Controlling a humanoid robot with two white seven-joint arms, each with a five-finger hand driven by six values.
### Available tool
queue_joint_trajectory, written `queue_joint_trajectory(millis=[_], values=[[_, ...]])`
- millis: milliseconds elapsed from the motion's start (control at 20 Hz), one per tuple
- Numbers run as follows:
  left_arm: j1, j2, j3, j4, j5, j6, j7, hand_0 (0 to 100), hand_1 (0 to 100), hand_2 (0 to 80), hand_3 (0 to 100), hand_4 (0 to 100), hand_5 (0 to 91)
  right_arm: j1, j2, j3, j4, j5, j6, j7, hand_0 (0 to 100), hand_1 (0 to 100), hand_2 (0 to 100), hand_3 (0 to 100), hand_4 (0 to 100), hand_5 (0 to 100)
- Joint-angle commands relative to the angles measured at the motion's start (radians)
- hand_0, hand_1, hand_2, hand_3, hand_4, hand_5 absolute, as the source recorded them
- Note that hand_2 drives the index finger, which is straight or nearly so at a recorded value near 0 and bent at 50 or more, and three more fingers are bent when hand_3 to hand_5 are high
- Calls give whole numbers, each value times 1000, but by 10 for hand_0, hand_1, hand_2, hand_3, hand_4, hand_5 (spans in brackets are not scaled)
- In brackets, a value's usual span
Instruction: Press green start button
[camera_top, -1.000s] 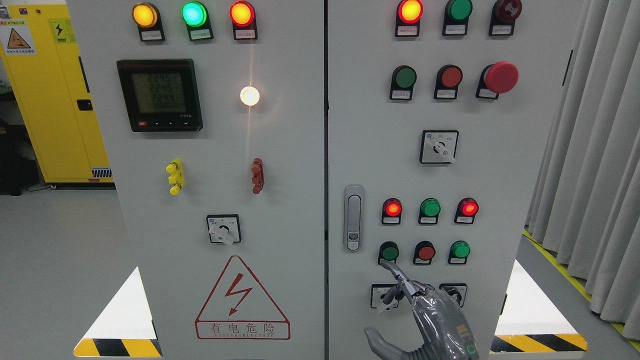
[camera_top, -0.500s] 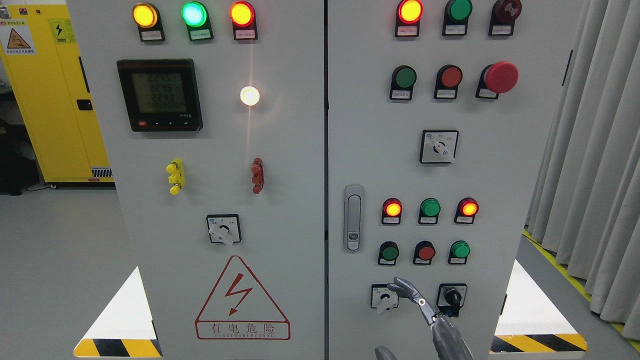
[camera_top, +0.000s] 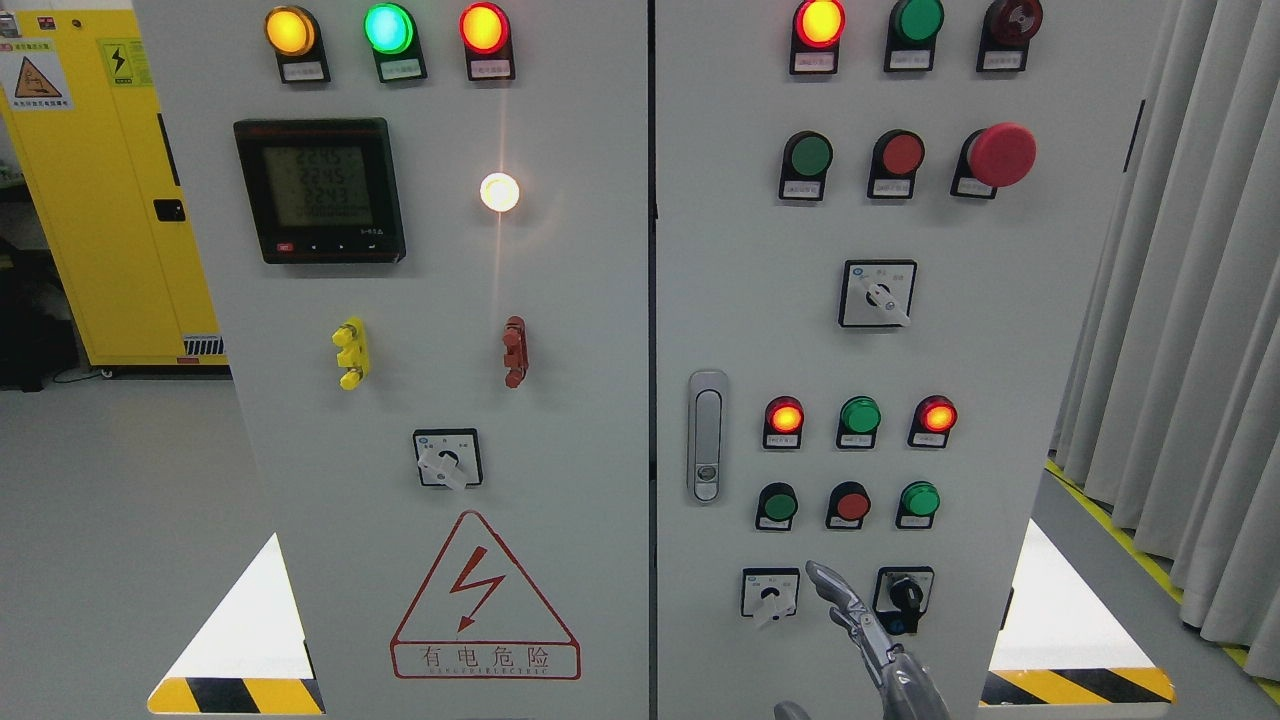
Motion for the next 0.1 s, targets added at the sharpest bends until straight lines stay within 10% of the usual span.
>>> queue_joint_trajectory(millis=[0,50], values=[[-8,0,0,-29,0,0,2,120,556,0,0,0,0,-6,2,-6,-6,-27,2,0,282,497,0,28,147,23],[-8,0,0,-29,0,0,0,120,556,0,0,0,0,-6,0,-6,-6,-27,2,0,283,497,0,29,151,23]])
